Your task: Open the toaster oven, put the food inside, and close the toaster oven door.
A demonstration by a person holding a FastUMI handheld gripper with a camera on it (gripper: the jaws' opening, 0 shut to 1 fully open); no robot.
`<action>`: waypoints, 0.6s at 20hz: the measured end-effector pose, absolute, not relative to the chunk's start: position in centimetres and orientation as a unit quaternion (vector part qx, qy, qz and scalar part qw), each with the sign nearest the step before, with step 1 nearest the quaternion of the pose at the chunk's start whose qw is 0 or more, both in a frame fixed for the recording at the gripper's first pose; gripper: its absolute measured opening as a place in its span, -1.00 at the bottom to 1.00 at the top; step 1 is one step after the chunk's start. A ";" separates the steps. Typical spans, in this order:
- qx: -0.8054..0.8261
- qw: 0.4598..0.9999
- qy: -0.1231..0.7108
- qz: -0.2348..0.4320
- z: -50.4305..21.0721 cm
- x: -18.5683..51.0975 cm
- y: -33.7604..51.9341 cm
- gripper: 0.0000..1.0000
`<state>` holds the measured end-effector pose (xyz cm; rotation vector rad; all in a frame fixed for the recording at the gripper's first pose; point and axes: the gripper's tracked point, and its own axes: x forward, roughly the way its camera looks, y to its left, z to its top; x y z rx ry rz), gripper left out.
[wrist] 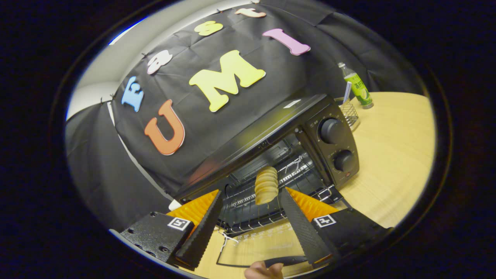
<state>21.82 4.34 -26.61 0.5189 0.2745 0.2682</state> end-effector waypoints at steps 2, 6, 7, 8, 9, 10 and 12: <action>0.213 0.957 0.130 0.149 -26.3 19.5 4.4 1.00; 0.145 0.971 0.115 0.150 -26.6 15.5 4.1 1.00; 0.125 0.975 0.115 0.145 -26.8 14.8 4.1 1.00; 0.105 0.979 0.114 0.135 -26.9 14.3 4.0 1.00; 0.081 0.983 0.114 0.120 -27.3 13.9 3.7 1.00; 0.057 0.985 0.119 0.109 -27.7 13.4 3.5 1.00; -0.008 0.981 0.156 0.112 -29.4 12.3 4.2 1.00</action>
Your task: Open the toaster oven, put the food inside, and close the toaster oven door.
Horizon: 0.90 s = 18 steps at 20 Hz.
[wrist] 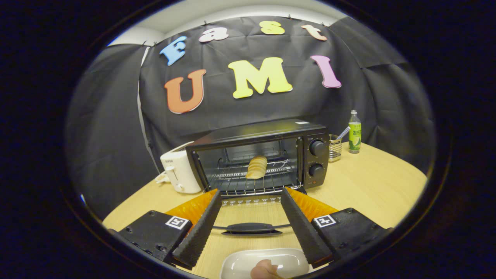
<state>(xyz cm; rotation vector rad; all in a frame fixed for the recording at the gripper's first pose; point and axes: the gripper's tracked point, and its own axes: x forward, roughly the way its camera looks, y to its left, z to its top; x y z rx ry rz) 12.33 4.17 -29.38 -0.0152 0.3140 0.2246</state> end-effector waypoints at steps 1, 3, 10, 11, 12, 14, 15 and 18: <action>-0.032 0.980 0.162 0.111 -30.1 12.0 4.2 1.00; -0.047 0.977 0.175 0.114 -31.2 12.1 4.9 1.00; -0.051 0.954 0.287 0.068 -37.8 10.9 4.5 1.00; -0.051 0.952 0.295 0.063 -38.0 10.9 4.4 1.00; -0.051 0.950 0.302 0.055 -38.6 11.0 4.3 1.00; -0.046 0.944 0.324 0.048 -39.4 11.0 4.4 1.00; -0.042 0.947 0.314 0.049 -39.1 11.6 4.7 1.00; -0.040 0.946 0.318 0.047 -38.9 11.4 4.9 1.00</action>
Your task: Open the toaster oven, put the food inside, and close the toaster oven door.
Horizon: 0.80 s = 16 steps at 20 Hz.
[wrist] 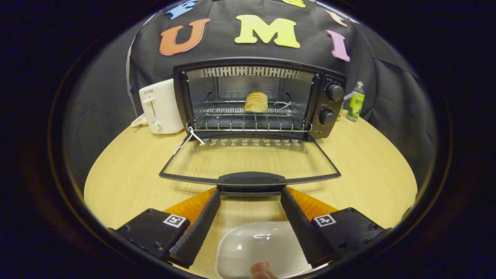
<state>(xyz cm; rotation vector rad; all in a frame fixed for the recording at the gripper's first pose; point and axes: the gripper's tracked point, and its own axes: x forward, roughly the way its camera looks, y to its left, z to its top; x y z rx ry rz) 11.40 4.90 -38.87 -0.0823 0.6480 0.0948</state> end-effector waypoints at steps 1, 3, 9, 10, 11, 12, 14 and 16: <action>-0.037 0.950 0.307 0.046 -38.3 11.7 4.9 1.00; -0.022 0.949 0.312 0.044 -38.0 11.7 5.0 1.00; -0.017 0.962 0.269 0.047 -35.5 11.5 5.0 1.00; -0.019 0.964 0.259 0.049 -35.0 11.5 5.1 1.00; -0.020 0.966 0.254 0.050 -34.7 11.6 5.1 1.00; -0.018 0.967 0.251 0.050 -34.4 11.6 5.2 1.00; -0.016 0.968 0.246 0.049 -34.0 11.8 5.2 1.00; -0.017 0.971 0.232 0.050 -33.2 12.0 5.3 1.00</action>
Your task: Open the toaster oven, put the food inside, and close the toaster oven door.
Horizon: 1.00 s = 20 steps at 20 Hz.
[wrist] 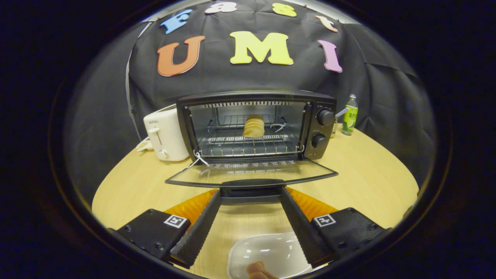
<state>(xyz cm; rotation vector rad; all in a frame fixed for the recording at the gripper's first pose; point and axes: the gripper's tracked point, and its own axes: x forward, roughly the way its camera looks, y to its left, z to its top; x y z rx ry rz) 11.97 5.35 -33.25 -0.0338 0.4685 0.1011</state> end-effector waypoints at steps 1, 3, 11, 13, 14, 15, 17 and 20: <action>-0.017 0.974 0.222 0.051 -32.8 12.0 5.4 1.00; -0.016 0.978 0.203 0.053 -31.7 12.4 5.6 1.00; -0.021 0.986 0.156 0.053 -26.9 14.7 6.2 1.00; -0.012 0.985 0.166 0.044 -26.2 15.2 6.1 1.00; -0.007 0.984 0.171 0.045 -26.1 14.9 6.2 1.00; -0.002 0.984 0.172 0.045 -25.8 14.6 6.2 1.00; -0.003 0.983 0.179 0.042 -25.1 14.0 5.8 1.00; -0.002 0.983 0.178 0.047 -23.6 13.5 5.8 1.00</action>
